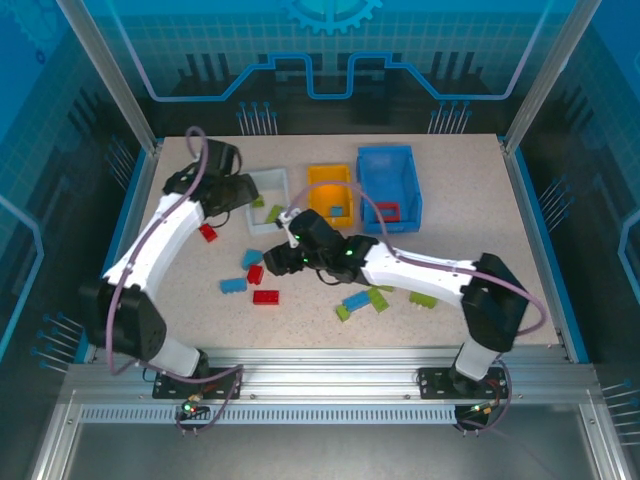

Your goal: Sort the legos into containers by color

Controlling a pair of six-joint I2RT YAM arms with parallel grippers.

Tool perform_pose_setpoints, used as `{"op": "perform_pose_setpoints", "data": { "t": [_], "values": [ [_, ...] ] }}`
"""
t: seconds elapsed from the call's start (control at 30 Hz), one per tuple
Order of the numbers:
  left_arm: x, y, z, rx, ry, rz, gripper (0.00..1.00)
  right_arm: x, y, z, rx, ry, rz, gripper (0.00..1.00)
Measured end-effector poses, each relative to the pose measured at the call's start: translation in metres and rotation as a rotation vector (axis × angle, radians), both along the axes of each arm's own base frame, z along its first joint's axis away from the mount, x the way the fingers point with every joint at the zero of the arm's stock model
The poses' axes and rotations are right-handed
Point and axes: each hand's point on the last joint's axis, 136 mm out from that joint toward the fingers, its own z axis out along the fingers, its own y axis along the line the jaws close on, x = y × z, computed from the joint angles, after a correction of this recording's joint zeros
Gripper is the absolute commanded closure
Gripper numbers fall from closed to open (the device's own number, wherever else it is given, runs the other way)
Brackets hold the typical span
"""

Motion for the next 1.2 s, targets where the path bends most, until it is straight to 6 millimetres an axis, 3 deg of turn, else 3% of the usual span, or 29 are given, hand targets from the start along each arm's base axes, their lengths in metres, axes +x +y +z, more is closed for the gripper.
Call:
{"op": "perform_pose_setpoints", "data": {
  "t": [0.23, 0.33, 0.47, 0.53, 0.67, 0.8, 0.93, 1.2],
  "values": [
    [-0.047, 0.065, -0.015, -0.107, 0.015, 0.208, 0.35, 0.019, 0.085, -0.019, -0.025, -0.013, 0.086, 0.32],
    [-0.059, 0.084, -0.020, -0.136, 0.018, 0.265, 0.33, 0.025, 0.105, -0.033, -0.039, -0.013, 0.099, 0.33],
    [-0.058, 0.112, -0.043, -0.183, 0.073, 0.349, 0.35, 0.025, 0.106, -0.050, -0.067, 0.001, 0.104, 0.33],
    [-0.050, 0.127, -0.065, -0.198, 0.131, 0.391, 0.41, 0.025, 0.107, -0.051, -0.069, 0.002, 0.104, 0.33],
    [-0.023, 0.145, -0.109, -0.211, 0.236, 0.424, 0.48, 0.023, 0.107, -0.047, -0.057, -0.008, 0.104, 0.33],
    [0.013, 0.158, -0.140, -0.214, 0.292, 0.432, 0.57, 0.014, 0.097, -0.046, -0.065, -0.002, 0.110, 0.33],
    [0.032, 0.166, -0.158, -0.205, 0.317, 0.435, 0.63, 0.007, 0.088, -0.041, -0.053, 0.000, 0.107, 0.33],
    [0.034, 0.166, -0.173, -0.212, 0.346, 0.433, 0.65, 0.003, 0.081, -0.038, -0.030, 0.007, 0.092, 0.33]
  ]
}}
